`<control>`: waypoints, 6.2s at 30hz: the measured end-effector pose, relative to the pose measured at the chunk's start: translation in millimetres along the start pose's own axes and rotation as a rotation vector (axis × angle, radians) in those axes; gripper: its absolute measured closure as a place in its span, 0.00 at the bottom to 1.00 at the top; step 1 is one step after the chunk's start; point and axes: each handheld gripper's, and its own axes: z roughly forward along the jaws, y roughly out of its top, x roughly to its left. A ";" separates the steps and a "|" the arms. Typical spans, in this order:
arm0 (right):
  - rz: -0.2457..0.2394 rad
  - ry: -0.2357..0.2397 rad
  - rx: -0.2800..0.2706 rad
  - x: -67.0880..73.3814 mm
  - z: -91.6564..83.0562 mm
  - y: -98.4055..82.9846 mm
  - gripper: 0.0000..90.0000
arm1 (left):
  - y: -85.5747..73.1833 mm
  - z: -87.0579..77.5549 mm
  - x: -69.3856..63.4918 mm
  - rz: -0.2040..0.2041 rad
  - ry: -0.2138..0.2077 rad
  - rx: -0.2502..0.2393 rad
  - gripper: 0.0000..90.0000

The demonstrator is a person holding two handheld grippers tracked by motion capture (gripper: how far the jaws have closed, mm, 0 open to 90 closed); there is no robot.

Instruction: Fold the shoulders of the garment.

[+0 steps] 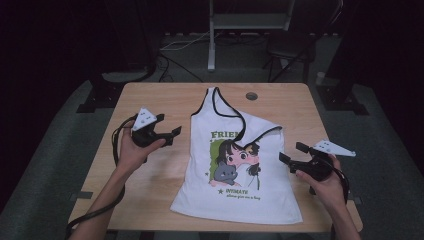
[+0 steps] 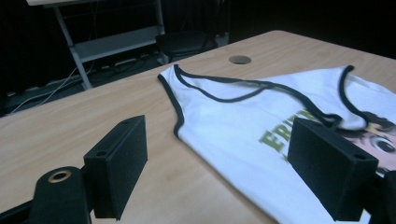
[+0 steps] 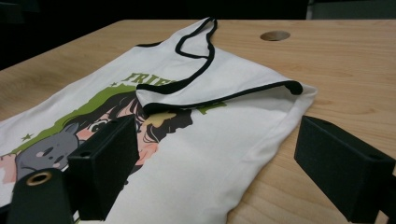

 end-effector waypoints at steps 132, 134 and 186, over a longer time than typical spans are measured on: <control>0.026 -0.081 -0.161 20.4 -69.2 -29.8 0.15 | 27.8 187.7 6.8 0.194 -0.138 0.302 0.56; 0.025 -0.080 -0.158 20.0 -68.5 -30.6 0.15 | 27.2 189.4 7.6 0.186 -0.144 0.298 0.62; 0.026 -0.084 -0.168 21.8 -69.4 -30.8 0.15 | 121.8 114.1 -24.6 0.605 -0.118 0.172 0.98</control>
